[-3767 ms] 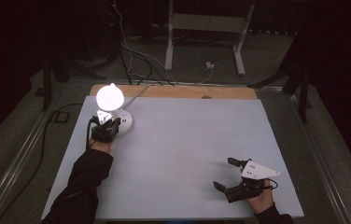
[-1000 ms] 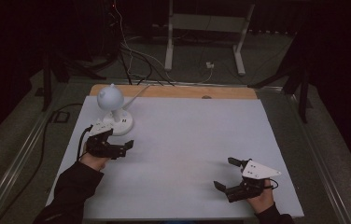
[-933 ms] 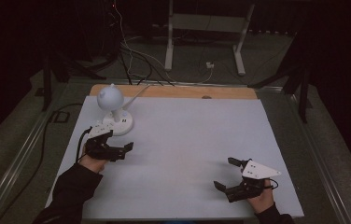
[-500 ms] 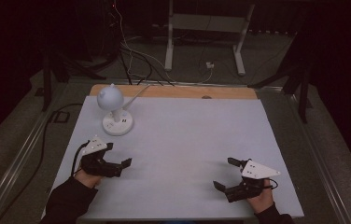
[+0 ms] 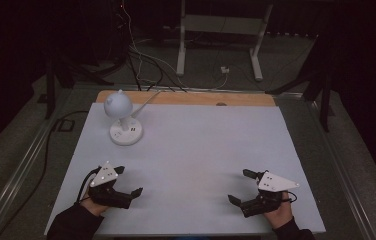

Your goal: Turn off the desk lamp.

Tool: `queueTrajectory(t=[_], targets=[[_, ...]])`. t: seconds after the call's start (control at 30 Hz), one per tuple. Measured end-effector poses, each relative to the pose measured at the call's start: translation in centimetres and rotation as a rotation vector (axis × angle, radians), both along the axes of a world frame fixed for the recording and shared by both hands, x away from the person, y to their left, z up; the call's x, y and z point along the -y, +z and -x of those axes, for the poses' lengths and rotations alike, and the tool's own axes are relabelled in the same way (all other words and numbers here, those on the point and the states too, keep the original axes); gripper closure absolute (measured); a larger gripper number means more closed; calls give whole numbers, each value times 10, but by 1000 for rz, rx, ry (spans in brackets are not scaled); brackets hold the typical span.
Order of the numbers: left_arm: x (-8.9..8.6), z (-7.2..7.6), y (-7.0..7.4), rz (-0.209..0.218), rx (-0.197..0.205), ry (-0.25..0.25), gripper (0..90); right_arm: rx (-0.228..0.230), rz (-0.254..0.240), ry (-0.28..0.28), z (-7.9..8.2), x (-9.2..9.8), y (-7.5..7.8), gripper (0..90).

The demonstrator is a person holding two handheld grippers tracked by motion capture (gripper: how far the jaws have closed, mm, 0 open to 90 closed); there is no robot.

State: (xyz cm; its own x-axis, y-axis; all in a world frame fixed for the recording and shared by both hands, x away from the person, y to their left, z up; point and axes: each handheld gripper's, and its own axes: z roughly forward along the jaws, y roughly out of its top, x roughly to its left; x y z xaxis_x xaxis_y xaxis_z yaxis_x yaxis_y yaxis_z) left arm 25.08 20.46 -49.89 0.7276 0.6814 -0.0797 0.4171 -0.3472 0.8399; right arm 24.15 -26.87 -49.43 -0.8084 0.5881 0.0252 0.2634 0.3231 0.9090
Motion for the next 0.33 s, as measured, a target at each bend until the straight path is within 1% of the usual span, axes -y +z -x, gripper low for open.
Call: queueTrajectory(t=[0.07, 0.13, 0.2, 0.33], targets=[[0, -2, -3, 3, -11, -7, 8, -4, 1, 0, 0, 0, 0, 0], [2, -3, -6, -13, -23, -14, 8, -5, 3, 2, 0, 0, 0, 0], [3, -4, -7, -16, -26, -19, 8, -3, 1, 2, 0, -1, 0, 0], [2, -4, -6, -11, -15, -6, 8, -7, 2, 2, -1, -1, -1, 0]])
